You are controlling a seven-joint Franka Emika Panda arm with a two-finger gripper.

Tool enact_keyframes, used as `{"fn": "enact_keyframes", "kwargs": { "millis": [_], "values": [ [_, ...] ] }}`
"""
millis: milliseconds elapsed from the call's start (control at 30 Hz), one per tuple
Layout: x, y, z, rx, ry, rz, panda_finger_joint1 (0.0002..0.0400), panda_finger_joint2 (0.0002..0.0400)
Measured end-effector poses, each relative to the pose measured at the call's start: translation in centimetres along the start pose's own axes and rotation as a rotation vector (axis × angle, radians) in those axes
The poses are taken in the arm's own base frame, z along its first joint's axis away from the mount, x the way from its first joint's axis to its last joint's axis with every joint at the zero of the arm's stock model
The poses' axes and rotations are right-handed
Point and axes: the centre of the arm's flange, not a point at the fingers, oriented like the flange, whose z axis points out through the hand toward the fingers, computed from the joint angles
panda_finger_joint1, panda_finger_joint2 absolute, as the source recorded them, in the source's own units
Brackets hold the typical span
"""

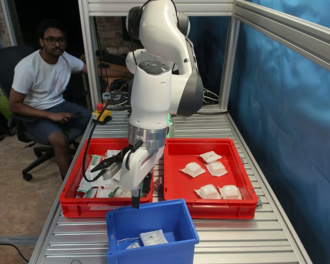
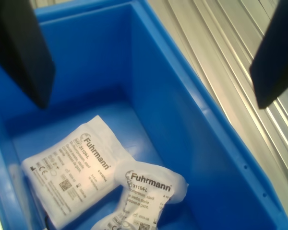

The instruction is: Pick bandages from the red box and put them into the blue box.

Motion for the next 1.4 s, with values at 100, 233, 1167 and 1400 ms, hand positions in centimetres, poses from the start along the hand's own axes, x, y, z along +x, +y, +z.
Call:
{"fn": "enact_keyframes", "kwargs": {
  "millis": [100, 233, 1167, 1400],
  "values": [
    [0.0, 0.0, 0.0, 0.000, 0.000, 0.000, 0.0327, 0.0327],
    [0.0, 0.0, 0.0, 0.000, 0.000, 0.000, 0.0376, 0.0376],
    [-1.2, 0.4, -1.7, 0.055, -0.128, -0.011, 0.0400, 0.0400],
    [-0.1, 1.7, -2.9, 0.025, -0.134, -0.016, 0.0400, 0.0400]
  ]
}}
